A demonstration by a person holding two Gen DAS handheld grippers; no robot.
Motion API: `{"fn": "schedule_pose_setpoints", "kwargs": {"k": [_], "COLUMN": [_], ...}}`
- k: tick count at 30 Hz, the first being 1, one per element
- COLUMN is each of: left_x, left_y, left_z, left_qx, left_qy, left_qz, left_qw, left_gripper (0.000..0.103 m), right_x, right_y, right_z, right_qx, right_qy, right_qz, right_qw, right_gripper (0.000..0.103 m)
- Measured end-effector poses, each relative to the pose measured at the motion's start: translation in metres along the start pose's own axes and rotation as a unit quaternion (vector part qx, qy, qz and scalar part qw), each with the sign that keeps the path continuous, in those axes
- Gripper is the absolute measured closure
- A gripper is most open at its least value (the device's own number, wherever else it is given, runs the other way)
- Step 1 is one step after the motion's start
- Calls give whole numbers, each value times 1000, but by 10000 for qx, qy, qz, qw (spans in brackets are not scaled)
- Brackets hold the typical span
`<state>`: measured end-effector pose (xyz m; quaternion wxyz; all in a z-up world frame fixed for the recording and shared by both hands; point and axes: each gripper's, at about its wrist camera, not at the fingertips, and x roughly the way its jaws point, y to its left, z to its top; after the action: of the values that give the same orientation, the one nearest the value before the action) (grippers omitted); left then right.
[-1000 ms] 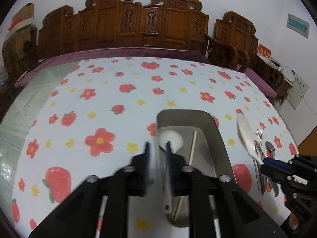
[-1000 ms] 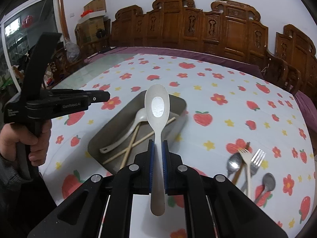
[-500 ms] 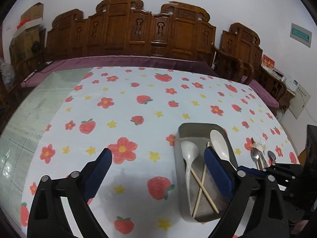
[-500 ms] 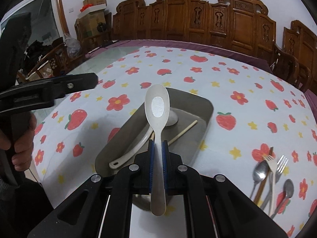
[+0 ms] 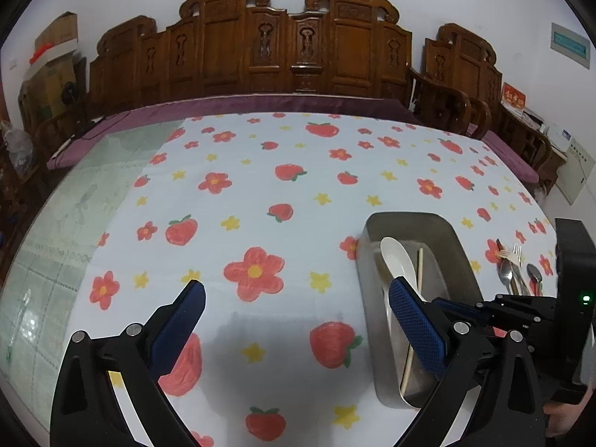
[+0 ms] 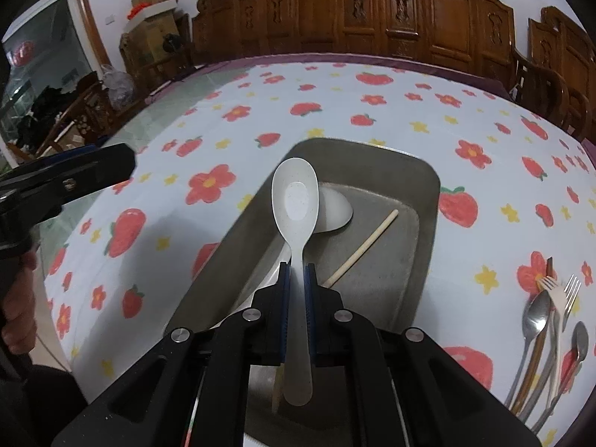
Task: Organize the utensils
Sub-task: 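Lower the white spoon into the metal tray and open the right tool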
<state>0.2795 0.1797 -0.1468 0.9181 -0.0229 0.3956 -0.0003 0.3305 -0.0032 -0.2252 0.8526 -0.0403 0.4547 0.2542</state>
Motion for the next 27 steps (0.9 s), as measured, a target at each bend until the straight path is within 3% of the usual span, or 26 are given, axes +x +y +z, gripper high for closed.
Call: {"fn": "schedule_pose_setpoints", "kwargs": {"k": [7,15,22,27], "left_x": [6,7,8,5], "left_y": [1,0,-10,-25], "left_z": [-2,-3,-4,-5], "left_qx": [7,46,98,202], "left_qy": [71,75,83,25], "left_qz": [45,60,7,-78], "left_qw": [10000,9999,9999,9998], "left_gripper": [8,8,8,8], "right_x": [15,15,-5,-39], "right_y": [0,-10,-11,-19], "right_z": [5,14,15,10], "right_qx": [-25,234,143,-44], "right_qy": [107,81,-148,-410], "right_qz": [-297,-150,98,2], "right_qw": [9995,9996,9997,9991], "right_gripper": [94,93,93,93]}}
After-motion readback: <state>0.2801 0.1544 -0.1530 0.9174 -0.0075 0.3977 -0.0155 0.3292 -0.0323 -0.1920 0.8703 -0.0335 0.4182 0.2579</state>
